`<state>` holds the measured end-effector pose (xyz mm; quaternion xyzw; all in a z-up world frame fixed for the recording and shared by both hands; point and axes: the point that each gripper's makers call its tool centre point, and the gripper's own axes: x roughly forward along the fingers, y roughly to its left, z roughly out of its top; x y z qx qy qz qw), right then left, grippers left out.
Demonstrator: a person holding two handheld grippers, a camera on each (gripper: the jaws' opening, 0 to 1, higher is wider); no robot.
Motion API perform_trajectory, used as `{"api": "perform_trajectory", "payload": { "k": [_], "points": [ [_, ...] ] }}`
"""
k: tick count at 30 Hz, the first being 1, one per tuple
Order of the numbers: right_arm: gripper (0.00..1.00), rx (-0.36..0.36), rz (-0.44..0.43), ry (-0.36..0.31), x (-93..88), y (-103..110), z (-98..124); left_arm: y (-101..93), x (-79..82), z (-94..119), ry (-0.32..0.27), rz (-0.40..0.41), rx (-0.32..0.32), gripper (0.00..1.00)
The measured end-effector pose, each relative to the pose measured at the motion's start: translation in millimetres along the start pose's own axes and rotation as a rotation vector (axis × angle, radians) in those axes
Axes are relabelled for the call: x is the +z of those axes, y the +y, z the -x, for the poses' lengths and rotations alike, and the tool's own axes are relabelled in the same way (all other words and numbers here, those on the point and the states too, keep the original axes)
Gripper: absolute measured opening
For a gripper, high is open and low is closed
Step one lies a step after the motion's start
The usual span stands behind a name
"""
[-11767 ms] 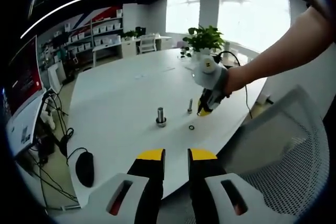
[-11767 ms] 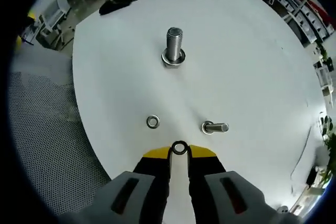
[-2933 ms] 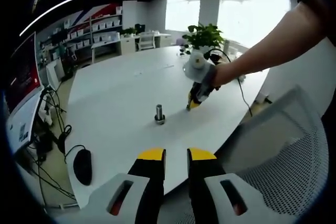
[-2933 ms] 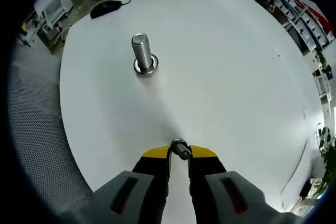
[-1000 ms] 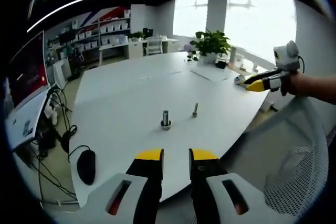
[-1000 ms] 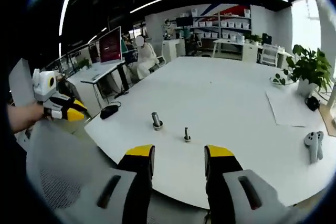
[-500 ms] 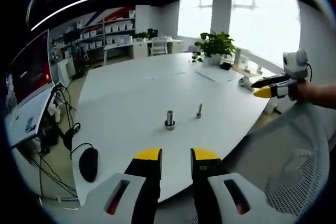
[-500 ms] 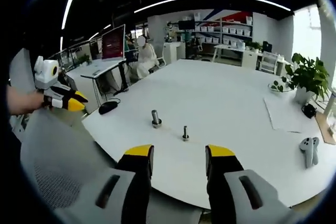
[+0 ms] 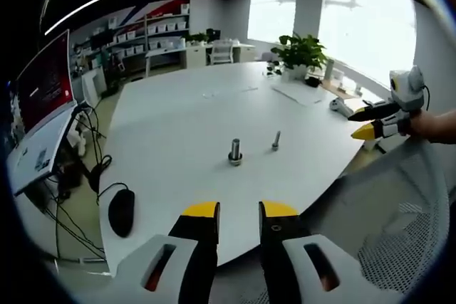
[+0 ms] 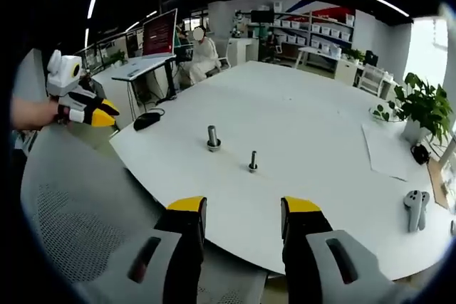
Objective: Place the washer onto the threaded stud by aligning its center hole with the stud, sliding it down to the base, and recovering from edge contact or off-axis alignment until the washer reaches the visible bottom stop.
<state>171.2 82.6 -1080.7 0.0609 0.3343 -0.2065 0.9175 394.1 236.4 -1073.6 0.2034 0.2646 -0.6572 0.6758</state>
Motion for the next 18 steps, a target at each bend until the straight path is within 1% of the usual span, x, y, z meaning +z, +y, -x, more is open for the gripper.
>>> {"api": "perform_trajectory", "payload": {
  "k": [1, 4, 6, 8, 10, 11, 12, 16, 18],
  "points": [
    [0.45, -0.001, 0.01, 0.0, -0.1, -0.1, -0.4, 2.8, -1.3, 1.0, 0.002, -0.003, 0.01, 0.19],
    [0.44, -0.001, -0.002, -0.006, 0.7, -2.1, -0.5, 7.1, -2.9, 2.0, 0.002, -0.004, 0.033, 0.19],
    [0.44, -0.003, -0.023, 0.001, -2.3, -2.3, -0.9, 3.4, -2.2, 4.1, 0.001, 0.005, 0.036, 0.19],
    [0.44, -0.007, -0.033, 0.011, -3.9, -5.4, -3.0, 8.1, -5.7, 0.6, 0.017, 0.004, 0.04, 0.2],
    [0.44, -0.015, -0.038, 0.015, -4.1, -8.1, -4.8, 5.8, -9.3, -0.6, 0.041, -0.001, 0.034, 0.2],
    [0.44, -0.015, -0.038, 0.013, -3.2, -8.2, -5.1, 1.5, -11.8, 0.2, 0.056, -0.002, 0.033, 0.2],
    [0.44, -0.016, -0.037, 0.014, -3.0, -8.2, -5.5, 1.2, -12.4, -0.2, 0.06, -0.005, 0.033, 0.2],
    [0.44, -0.024, -0.042, 0.047, -12.5, -6.5, -2.5, 1.6, -12.2, 0.4, 0.055, 0.003, 0.033, 0.21],
    [0.44, -0.03, -0.051, 0.046, -12.1, -11.0, -8.2, 8.7, -13.2, -1.5, 0.053, 0.025, 0.033, 0.22]
  ]
}}
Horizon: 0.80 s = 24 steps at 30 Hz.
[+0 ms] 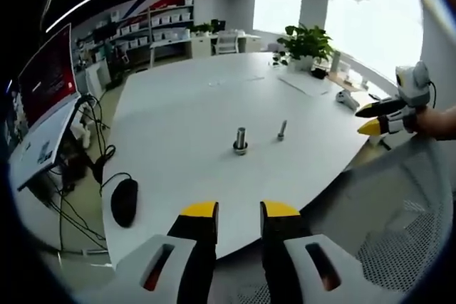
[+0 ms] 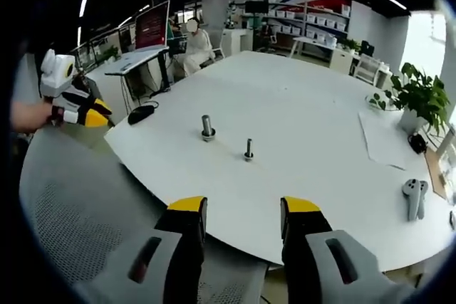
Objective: Place the washer onto the threaded stud by aligning its center hole with the stud, sliding it down to the base, and recovering from edge contact or off-axis alignment until the washer reaches the visible bottom stop.
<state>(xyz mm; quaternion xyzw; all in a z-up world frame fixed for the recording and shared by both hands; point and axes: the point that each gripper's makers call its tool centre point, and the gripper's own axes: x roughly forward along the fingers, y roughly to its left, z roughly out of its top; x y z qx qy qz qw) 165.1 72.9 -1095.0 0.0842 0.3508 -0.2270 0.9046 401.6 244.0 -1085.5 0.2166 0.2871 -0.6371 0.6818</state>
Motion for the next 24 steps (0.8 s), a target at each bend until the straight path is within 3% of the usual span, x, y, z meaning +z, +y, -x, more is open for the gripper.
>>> {"api": "perform_trajectory", "payload": {
  "k": [3, 8, 17, 24],
  "points": [
    [0.44, -0.006, 0.001, -0.011, 3.2, 1.9, 5.9, 3.6, 0.0, -1.3, 0.0, 0.009, 0.004, 0.22],
    [0.44, 0.004, -0.001, 0.018, -3.7, 1.1, 1.8, -10.4, 3.5, 2.8, -0.004, -0.003, -0.007, 0.22],
    [0.44, 0.006, -0.01, 0.004, 0.3, 1.7, 2.7, 3.4, 8.3, 1.6, -0.045, 0.026, 0.003, 0.23],
    [0.44, -0.005, -0.019, 0.004, -2.3, 0.1, 4.7, -4.9, 5.4, 2.8, -0.037, 0.017, -0.008, 0.24]
  ]
}}
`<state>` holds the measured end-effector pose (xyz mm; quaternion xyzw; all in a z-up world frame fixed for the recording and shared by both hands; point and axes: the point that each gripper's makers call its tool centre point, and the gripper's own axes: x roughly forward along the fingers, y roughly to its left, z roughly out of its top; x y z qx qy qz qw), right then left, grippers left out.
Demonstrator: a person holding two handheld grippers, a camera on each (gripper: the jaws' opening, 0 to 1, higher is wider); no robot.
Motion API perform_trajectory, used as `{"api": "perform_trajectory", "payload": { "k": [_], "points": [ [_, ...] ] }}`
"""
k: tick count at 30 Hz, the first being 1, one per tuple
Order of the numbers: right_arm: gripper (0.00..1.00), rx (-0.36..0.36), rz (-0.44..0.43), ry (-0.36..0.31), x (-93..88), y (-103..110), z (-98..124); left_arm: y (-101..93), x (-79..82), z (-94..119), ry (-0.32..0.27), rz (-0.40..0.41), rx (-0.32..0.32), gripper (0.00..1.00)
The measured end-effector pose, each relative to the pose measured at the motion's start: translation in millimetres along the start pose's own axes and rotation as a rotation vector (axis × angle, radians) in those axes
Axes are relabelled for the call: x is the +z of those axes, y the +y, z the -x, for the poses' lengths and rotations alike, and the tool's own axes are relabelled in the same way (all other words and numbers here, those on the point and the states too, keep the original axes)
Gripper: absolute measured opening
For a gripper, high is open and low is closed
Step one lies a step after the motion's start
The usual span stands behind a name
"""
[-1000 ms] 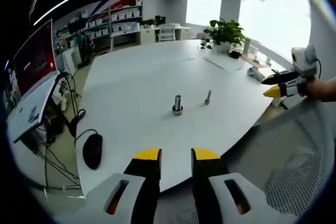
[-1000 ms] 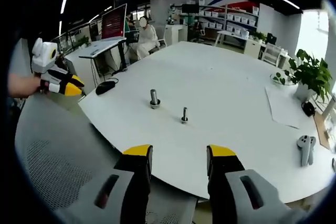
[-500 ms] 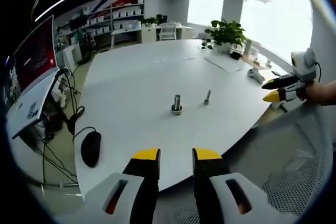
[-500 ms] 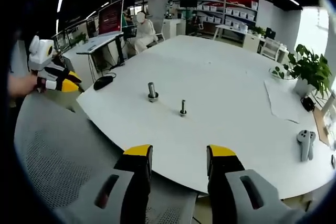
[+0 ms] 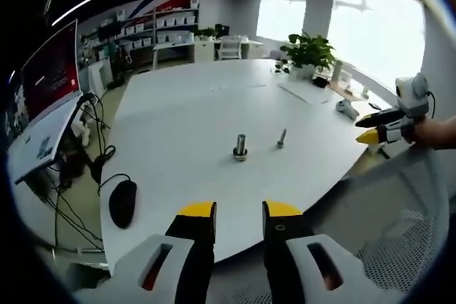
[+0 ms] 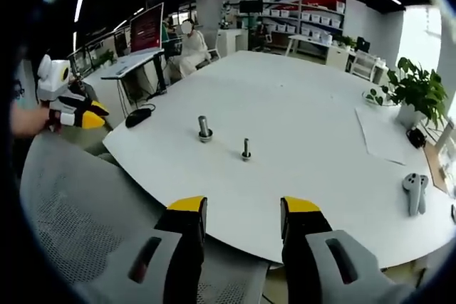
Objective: Place the washer onto the threaded stud by aligning its center hole with the stud, sliding it down to the base, and recovering from edge contact or off-axis alignment until the washer reaches the visible bottom stop.
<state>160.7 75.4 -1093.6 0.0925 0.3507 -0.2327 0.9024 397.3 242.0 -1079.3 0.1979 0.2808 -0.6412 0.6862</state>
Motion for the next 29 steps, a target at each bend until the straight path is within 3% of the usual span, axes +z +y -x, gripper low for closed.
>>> {"api": "perform_trajectory", "payload": {
  "k": [16, 23, 29],
  "points": [
    [0.44, 0.003, -0.003, 0.018, -4.2, 0.6, -0.3, -1.2, -6.6, -1.7, 0.037, -0.018, -0.001, 0.23],
    [0.44, 0.0, -0.009, 0.011, -1.4, -0.9, -0.9, -3.0, -1.3, -2.6, 0.041, -0.019, -0.008, 0.23],
    [0.44, 0.003, -0.008, 0.02, -4.4, 0.2, -1.8, -3.2, -9.3, -2.9, 0.056, -0.023, -0.014, 0.22]
  ]
}}
